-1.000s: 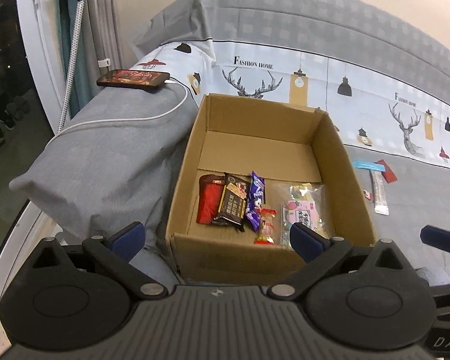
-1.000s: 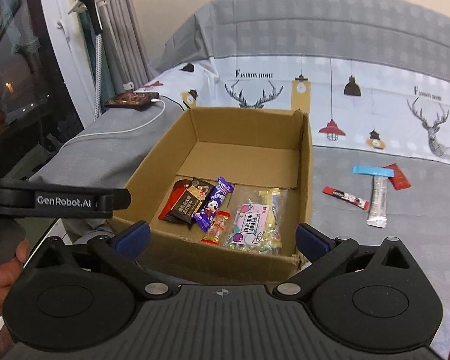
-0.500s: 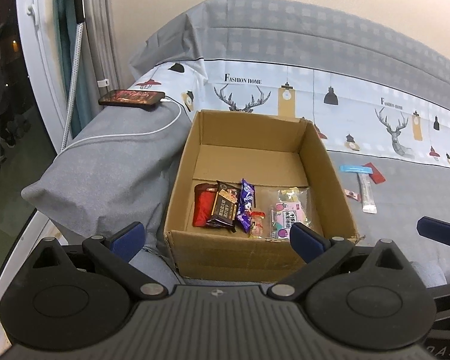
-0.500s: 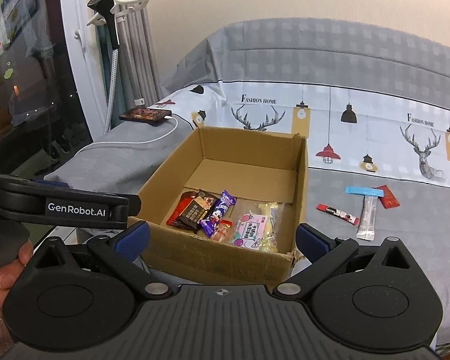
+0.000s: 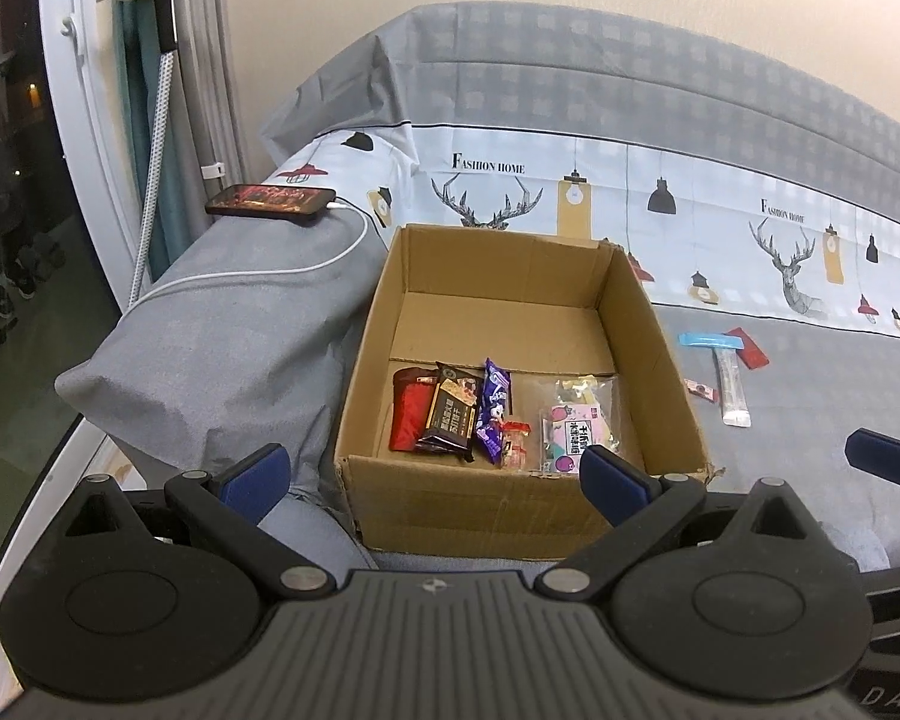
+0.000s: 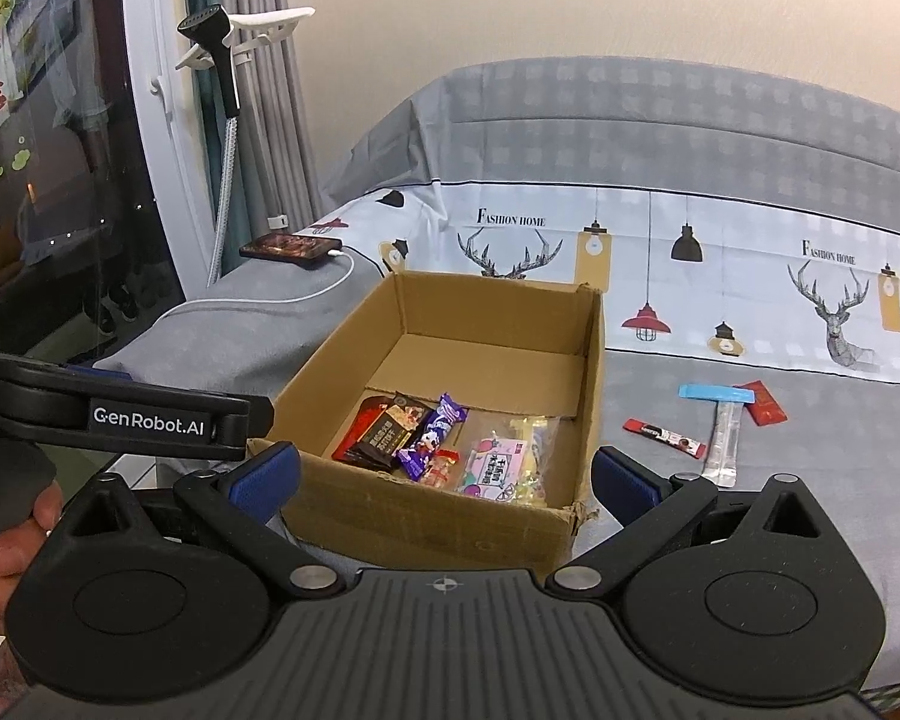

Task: Organize snacks

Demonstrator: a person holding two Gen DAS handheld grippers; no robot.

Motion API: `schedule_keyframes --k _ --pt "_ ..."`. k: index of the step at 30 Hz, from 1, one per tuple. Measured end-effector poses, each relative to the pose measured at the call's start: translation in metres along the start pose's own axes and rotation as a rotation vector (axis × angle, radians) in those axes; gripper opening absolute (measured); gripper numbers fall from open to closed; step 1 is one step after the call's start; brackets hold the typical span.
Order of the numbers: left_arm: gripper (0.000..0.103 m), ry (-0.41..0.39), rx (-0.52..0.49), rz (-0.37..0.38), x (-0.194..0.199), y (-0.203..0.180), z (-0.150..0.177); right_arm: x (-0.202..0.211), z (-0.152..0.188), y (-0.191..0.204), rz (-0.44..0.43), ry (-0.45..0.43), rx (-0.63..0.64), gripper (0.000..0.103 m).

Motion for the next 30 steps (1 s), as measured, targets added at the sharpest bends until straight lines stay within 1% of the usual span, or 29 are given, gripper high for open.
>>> schedule_keyframes --k 13,23,27,30 --pt "0.103 0.028 -0.028 -0.007 -0.007 -0.007 -0.001 -0.001 0.003 -0.008 -0.001 -0.001 -0.023 0.103" --pt "0.103 0.089 -0.130 -0.002 -0.032 -0.034 -0.004 -0.013 0.008 -0.032 0.023 0.023 -0.099 0.103" --pt "0.103 0.097 -0.141 0.013 -0.043 -0.052 -0.016 -0.017 0.011 -0.050 0.062 0.016 -0.126 0.103" --pt "0.103 0.104 -0.170 0.015 -0.055 -0.071 -0.028 -0.024 0.014 -0.074 0.113 0.019 -0.164 0.103"
Point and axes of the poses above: each gripper's, at about its wrist camera, not at the fingertips, and x roughly against the way its jaws point, y to its left, z to its underside, the point moved 1 cm from there along -x, roughly the way its jaws point, and after that the axes turned 2 degrees about x, right-handed, at the moved point
